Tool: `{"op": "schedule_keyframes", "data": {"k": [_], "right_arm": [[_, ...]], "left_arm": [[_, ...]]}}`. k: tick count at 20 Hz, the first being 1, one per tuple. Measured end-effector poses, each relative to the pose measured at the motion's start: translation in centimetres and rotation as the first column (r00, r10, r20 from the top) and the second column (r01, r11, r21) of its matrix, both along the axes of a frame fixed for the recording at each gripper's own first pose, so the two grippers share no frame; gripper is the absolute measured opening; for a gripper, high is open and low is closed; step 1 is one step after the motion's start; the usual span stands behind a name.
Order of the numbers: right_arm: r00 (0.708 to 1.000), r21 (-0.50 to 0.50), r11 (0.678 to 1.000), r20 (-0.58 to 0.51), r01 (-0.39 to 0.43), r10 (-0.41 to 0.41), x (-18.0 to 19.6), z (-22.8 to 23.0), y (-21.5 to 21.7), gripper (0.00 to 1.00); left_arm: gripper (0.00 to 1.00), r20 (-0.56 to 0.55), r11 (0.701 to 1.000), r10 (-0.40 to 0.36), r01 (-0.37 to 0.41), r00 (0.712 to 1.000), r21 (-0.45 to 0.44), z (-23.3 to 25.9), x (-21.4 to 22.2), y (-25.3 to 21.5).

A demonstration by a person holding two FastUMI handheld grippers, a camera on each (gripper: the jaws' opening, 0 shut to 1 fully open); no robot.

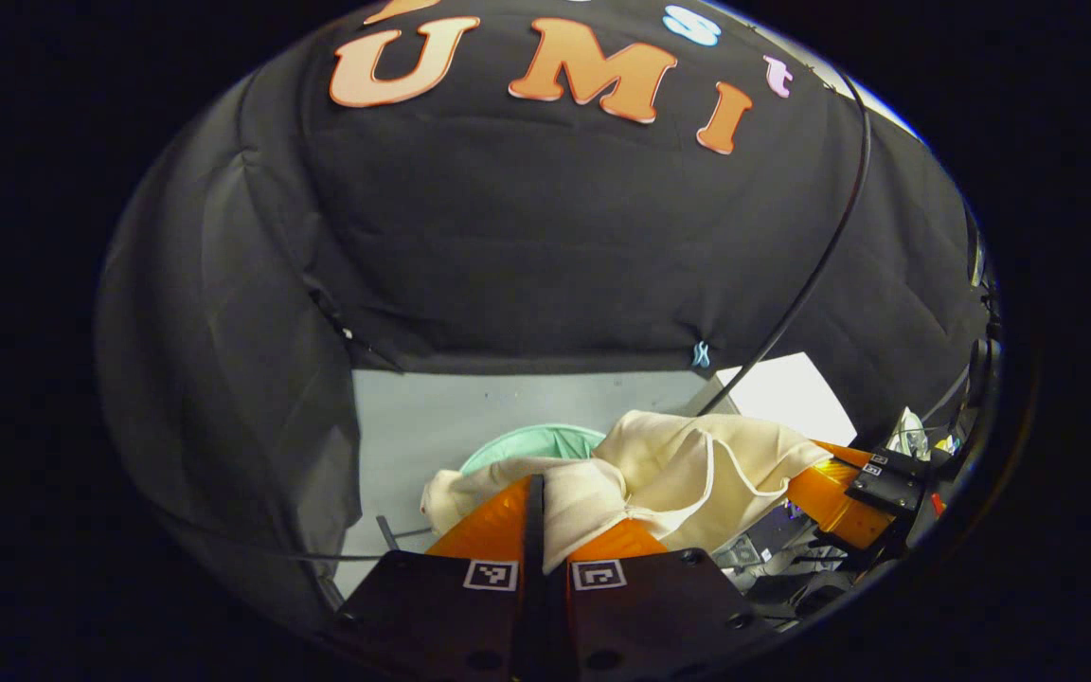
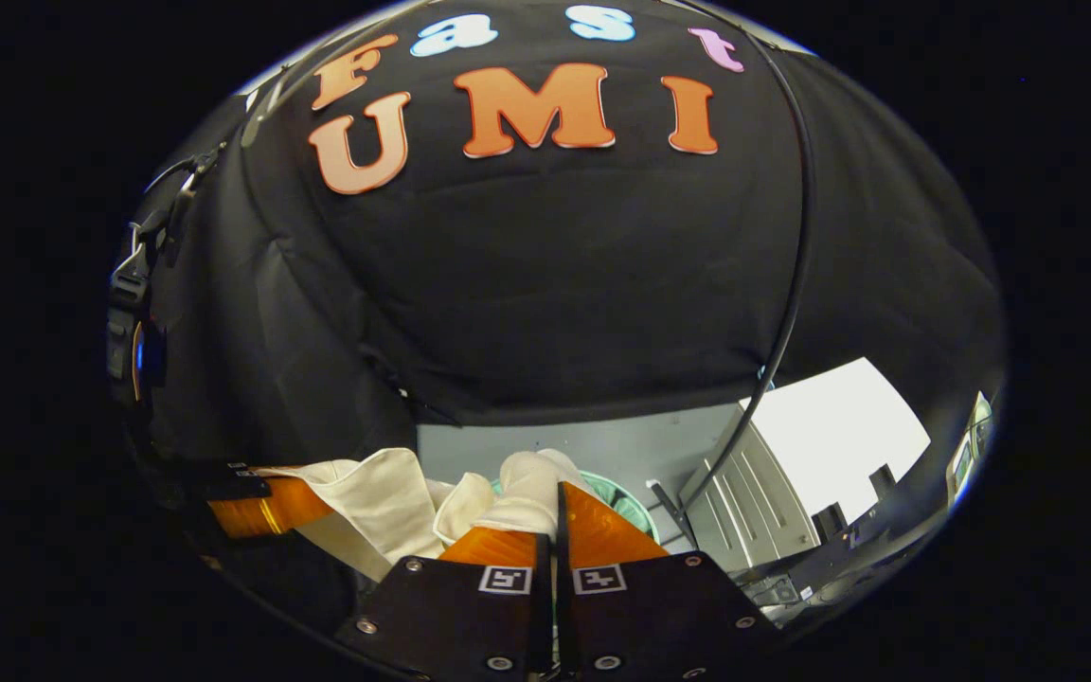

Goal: Grasp the clothes on the hanger with both hands and then place them into the laundry hamper below.

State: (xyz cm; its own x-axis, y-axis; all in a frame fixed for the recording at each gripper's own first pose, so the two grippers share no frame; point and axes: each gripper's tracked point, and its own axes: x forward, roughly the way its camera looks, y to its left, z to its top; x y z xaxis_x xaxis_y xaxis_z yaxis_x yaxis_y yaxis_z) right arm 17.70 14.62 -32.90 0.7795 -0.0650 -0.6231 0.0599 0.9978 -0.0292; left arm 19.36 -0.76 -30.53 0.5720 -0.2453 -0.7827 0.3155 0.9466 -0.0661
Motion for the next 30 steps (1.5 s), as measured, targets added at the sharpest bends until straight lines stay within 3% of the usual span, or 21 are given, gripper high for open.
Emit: {"op": "schedule_keyframes", "data": {"k": [8,9,16,17,21,22,23,24,25,27,28,30], "right_arm": [[0.981,-0.019,0.999,-0.19,0.032,-0.035,-1.7,-9.2,-1.0,0.02],[0.977,-0.02,0.999,-0.211,0.037,-0.04,-1.9,-10.6,-1.4,0.03],[0.931,0.011,0.994,-0.353,0.107,-0.096,-4.8,-17.9,-3.2,0.05],[0.924,0.02,0.993,-0.368,0.117,-0.102,-5.4,-18.5,-3.2,0.08],[0.925,0.058,0.983,-0.352,0.172,-0.141,-5.5,-17.9,-4.0,0.11],[0.927,0.065,0.981,-0.342,0.185,-0.152,-5.4,-17.2,-4.3,0.13],[0.929,0.07,0.978,-0.334,0.195,-0.161,-5.5,-16.8,-4.8,0.18],[0.93,0.073,0.977,-0.325,0.202,-0.169,-5.3,-16.2,-5.4,0.22],[0.934,0.071,0.976,-0.312,0.207,-0.176,-5.3,-15.6,-5.6,0.26],[0.94,0.074,0.974,-0.287,0.213,-0.184,-5.6,-14.3,-6.1,0.36],[0.943,0.077,0.973,-0.277,0.216,-0.187,-5.7,-13.5,-6.3,0.38],[0.948,0.078,0.974,-0.258,0.214,-0.187,-6.1,-12.2,-6.7,0.46]], "left_arm": [[0.08,-0.204,0.997,0.013,0.004,0.979,0.081,-8.2,-2.5,2.0],[0.05,-0.227,0.996,0.023,-0.002,0.974,0.093,-9.3,-2.9,2.1],[0.13,-0.382,0.991,0.069,-0.02,0.921,0.132,-14.8,-6.7,4.1],[0.21,-0.388,0.989,0.072,-0.015,0.919,0.149,-15.1,-6.8,4.4],[0.69,-0.382,0.984,0.068,0.001,0.922,0.176,-14.7,-6.4,4.7],[0.87,-0.382,0.985,0.069,-0.002,0.922,0.174,-14.5,-6.7,4.3],[0.81,-0.382,0.985,0.069,-0.002,0.922,0.174,-14.3,-6.7,4.1],[0.87,-0.387,0.985,0.062,0.007,0.92,0.174,-14.2,-7.1,4.0],[0.8,-0.385,0.984,0.055,0.015,0.921,0.176,-13.9,-7.3,4.0],[0.81,-0.379,0.985,0.043,0.024,0.924,0.171,-13.1,-7.6,4.0],[0.88,-0.377,0.986,0.041,0.022,0.925,0.163,-12.7,-8.0,3.7],[0.94,-0.358,0.986,0.048,0.013,0.932,0.165,-11.7,-8.2,3.9]]}}
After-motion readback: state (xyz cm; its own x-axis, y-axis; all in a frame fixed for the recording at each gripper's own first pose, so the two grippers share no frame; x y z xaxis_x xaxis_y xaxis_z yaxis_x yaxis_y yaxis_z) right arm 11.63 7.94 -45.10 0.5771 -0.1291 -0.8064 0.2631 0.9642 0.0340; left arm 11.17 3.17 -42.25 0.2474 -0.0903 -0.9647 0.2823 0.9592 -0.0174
